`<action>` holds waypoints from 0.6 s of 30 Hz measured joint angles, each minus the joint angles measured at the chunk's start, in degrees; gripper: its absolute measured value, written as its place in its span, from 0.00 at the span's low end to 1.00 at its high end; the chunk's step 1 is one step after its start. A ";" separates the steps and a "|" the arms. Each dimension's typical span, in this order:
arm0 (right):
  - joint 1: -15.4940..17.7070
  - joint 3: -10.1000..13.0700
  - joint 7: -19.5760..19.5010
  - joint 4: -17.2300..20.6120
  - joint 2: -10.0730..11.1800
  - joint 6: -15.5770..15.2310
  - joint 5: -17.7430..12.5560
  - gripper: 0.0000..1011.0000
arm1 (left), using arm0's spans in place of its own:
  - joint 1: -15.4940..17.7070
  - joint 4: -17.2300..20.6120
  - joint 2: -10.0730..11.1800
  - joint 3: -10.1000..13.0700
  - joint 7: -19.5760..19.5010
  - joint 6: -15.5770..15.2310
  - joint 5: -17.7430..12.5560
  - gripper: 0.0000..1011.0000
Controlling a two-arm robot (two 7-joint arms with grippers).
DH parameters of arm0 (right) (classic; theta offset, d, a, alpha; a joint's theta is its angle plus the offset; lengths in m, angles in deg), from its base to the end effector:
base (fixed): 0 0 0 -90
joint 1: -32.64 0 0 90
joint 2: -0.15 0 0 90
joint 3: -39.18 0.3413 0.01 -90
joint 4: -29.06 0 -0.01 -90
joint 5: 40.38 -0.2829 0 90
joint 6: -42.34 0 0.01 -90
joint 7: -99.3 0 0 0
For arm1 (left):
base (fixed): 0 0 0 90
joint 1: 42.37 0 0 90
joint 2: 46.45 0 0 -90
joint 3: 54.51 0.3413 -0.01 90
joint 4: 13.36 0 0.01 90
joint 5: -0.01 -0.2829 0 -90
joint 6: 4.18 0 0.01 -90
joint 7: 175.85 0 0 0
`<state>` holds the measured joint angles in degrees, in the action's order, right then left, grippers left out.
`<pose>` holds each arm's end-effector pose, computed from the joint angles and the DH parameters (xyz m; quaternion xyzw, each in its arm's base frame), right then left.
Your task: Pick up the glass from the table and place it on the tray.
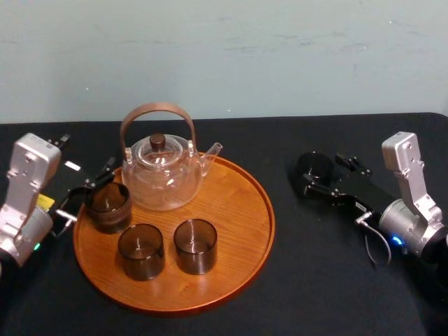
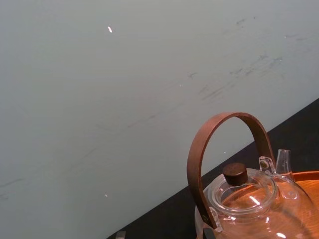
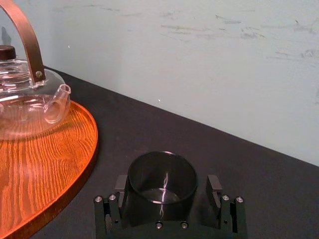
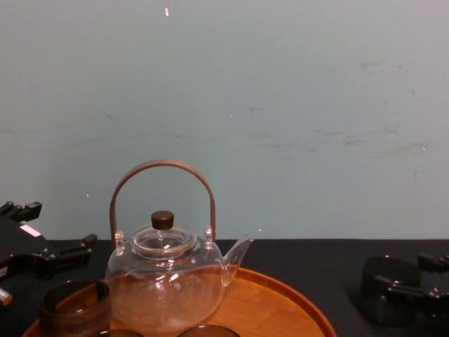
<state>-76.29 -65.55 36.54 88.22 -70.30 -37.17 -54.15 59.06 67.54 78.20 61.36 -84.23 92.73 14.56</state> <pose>0.3948 -0.1056 -0.3842 -0.0918 -0.0131 -0.4869 0.8685 0.3419 0.1187 -0.3387 0.1415 -0.1325 0.5799 0.7913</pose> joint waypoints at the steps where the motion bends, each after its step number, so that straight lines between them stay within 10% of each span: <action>1: -0.42 -0.16 0.22 -0.40 -0.11 0.12 -0.01 0.99 | 0.00 0.00 0.00 0.00 0.00 0.00 0.00 0.99; 18: -4.43 -1.78 2.70 -5.75 -1.53 1.11 -0.86 0.99 | 0.00 0.00 0.00 0.00 0.00 0.00 0.00 0.99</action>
<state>-80.72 -67.33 39.24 82.47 -71.84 -36.06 -55.01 59.06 67.54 78.19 61.36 -84.23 92.73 14.56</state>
